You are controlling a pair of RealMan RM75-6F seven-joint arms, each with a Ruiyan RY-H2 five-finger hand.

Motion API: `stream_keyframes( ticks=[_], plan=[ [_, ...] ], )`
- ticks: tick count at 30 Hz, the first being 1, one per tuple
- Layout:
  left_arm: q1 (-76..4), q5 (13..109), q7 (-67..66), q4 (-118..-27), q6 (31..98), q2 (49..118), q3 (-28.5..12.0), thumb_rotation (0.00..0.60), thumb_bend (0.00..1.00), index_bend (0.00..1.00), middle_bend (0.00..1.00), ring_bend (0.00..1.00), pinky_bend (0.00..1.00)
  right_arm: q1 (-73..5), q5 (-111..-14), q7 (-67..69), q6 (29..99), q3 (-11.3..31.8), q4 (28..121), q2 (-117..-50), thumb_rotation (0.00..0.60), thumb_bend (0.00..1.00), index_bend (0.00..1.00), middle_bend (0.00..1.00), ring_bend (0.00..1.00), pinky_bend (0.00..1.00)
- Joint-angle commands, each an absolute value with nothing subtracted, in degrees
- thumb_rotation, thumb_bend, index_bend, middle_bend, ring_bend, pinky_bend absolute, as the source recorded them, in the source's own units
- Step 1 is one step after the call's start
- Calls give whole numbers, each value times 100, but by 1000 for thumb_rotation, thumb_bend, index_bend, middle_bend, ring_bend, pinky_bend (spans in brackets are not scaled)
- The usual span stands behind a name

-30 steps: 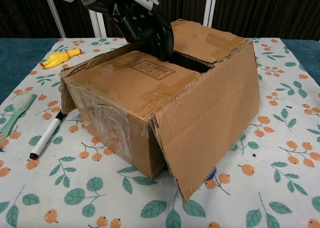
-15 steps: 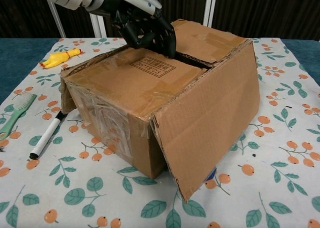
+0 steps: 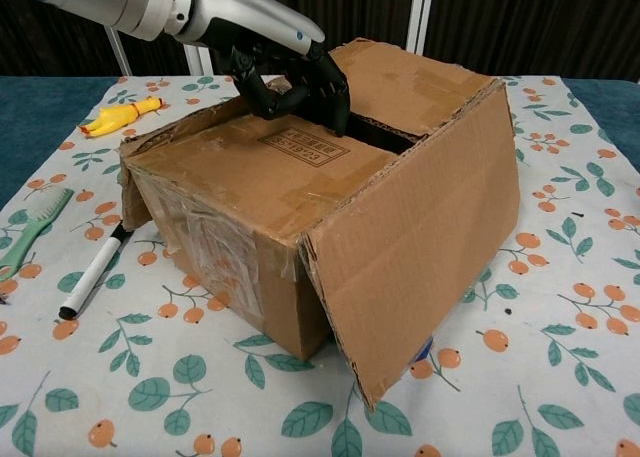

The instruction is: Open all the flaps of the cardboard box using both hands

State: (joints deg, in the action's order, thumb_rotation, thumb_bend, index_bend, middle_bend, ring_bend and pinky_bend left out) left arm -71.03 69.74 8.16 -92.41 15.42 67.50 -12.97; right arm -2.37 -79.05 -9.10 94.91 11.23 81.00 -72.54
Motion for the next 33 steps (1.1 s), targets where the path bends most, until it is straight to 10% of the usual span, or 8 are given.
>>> stream_keyframes(
  ticks=[1,33],
  plan=[
    [-7147,6919,737,-9270,1592,6716,-1244,600,801,291,251,164,83,-235,-7906,-900,9490,1127,8100,-7255,600,0,0,39,66,151],
    [-7637,4996,-1353,-9494,2915,7029,-243,600,796,250,146,95,53,-223,-7860,-793,9344,1146,8149,-7224,600,0,0,39,74,151]
  ],
)
